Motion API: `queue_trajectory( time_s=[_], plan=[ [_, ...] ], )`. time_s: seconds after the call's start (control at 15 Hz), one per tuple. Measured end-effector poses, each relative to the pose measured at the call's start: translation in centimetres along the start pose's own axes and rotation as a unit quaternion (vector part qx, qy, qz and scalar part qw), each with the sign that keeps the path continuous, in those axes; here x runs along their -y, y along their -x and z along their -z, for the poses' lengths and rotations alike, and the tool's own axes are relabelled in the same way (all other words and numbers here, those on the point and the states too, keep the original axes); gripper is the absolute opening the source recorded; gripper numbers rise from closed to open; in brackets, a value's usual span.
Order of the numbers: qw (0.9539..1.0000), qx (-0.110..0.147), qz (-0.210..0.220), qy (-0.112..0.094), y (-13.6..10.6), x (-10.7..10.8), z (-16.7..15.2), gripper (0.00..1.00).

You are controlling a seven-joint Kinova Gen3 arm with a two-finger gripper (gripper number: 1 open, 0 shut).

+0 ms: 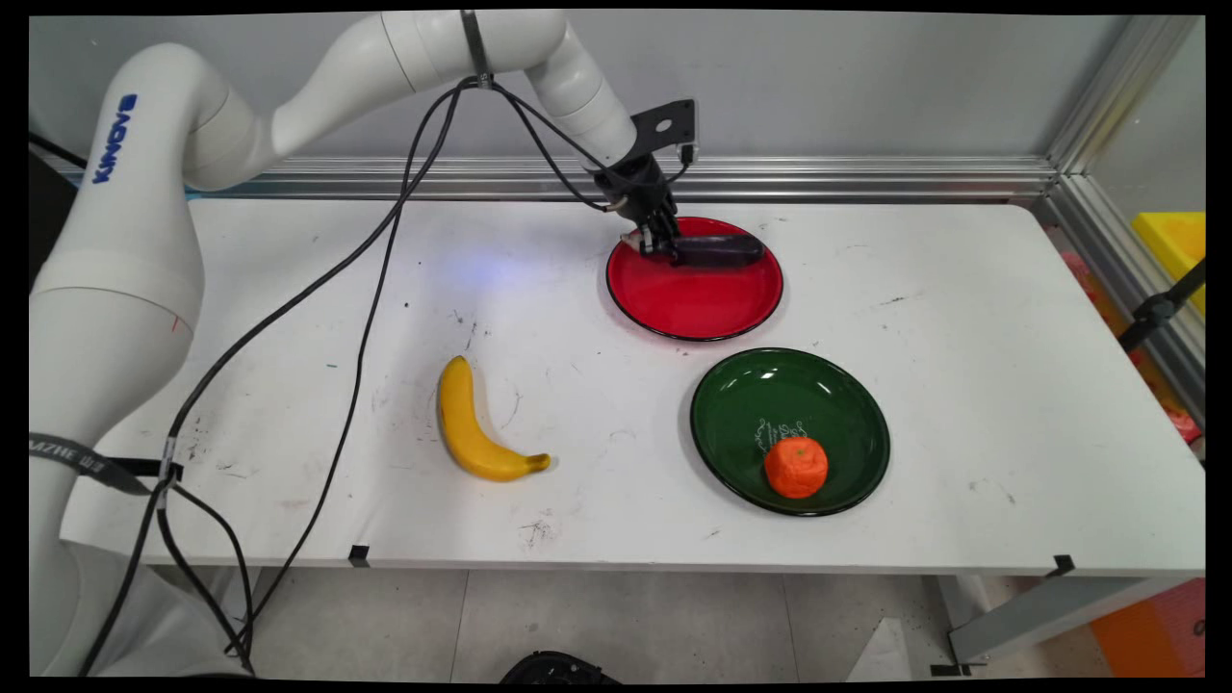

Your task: Place the picked object on the red plate

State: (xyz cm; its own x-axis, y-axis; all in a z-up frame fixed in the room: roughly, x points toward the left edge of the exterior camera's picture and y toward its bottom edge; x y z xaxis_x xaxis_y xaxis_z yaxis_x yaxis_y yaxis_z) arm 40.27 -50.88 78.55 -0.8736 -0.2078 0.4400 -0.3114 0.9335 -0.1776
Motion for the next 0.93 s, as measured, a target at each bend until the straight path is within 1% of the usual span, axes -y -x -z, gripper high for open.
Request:
queue_trajectory(
  time_s=[0.4,0.47,0.93],
  plan=[
    [1.0,0.0,0.004,-0.001,0.61,0.35,-0.23,0.0],
    [1.0,0.0,0.004,0.0,0.69,0.39,-0.24,1.0],
    [1.0,-0.001,0.009,-0.002,0.84,0.51,-0.21,1.0]
  ],
)
